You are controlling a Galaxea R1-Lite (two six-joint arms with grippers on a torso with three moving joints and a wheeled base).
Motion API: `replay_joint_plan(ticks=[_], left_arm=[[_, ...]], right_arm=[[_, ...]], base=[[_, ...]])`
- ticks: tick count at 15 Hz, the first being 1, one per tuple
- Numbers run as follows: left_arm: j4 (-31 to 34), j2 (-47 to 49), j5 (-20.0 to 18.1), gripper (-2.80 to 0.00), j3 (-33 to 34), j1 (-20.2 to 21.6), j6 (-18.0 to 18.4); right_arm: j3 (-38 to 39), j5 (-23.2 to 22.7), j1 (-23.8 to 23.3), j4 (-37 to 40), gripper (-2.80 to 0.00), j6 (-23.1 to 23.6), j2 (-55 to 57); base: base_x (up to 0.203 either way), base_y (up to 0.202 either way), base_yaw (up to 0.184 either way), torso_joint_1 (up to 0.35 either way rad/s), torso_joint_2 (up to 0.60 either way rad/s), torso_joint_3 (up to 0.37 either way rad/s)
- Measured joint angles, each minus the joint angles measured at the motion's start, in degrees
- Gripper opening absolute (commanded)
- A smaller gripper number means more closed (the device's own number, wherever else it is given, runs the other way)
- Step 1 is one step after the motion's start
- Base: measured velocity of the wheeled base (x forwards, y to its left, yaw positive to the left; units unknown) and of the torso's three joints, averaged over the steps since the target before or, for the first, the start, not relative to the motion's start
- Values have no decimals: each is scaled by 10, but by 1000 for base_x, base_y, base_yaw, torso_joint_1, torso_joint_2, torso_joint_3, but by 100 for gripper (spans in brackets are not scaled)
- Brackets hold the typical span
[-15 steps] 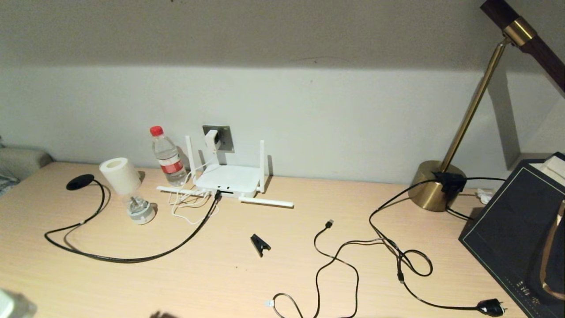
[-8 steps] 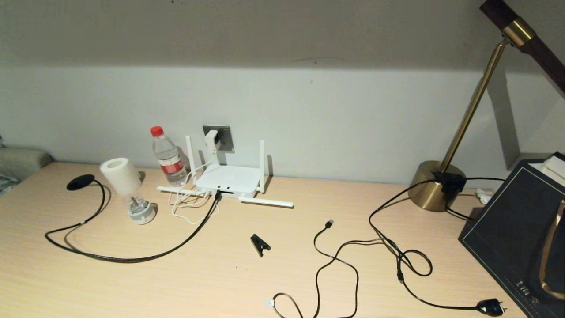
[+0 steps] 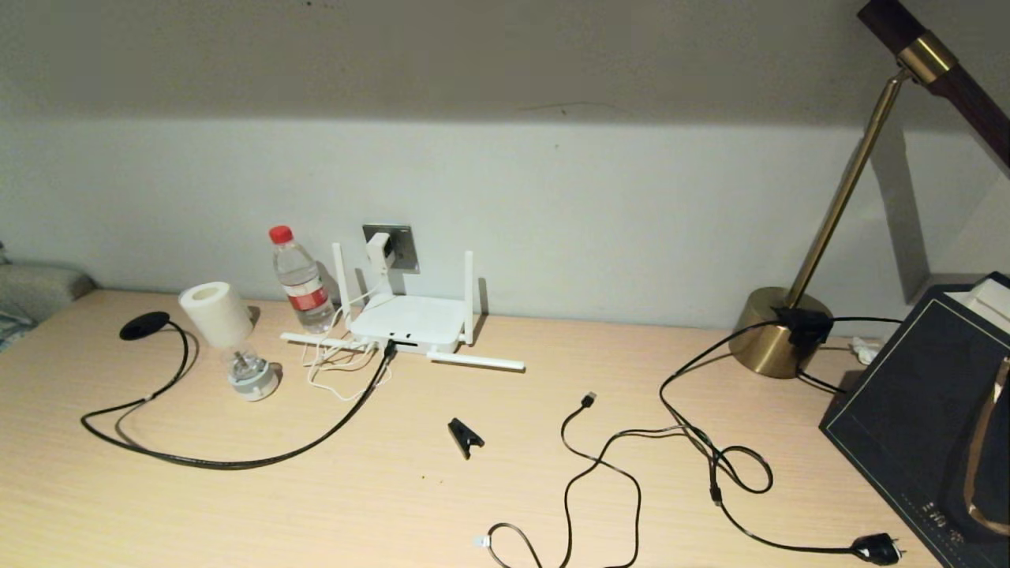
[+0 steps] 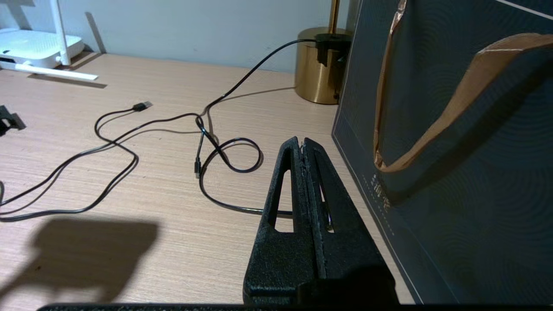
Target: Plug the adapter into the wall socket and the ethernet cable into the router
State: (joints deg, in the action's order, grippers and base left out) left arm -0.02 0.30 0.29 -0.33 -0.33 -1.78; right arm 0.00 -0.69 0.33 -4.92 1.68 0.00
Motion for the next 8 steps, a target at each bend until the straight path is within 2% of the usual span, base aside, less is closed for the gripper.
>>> replay_joint_plan(ticks=[8], left_arm=[[-2, -5, 0, -280, 1, 0, -1]], right_arm=[[0, 5, 0, -2, -280, -18, 0]], base=[[0, 0, 0, 0, 0, 0]])
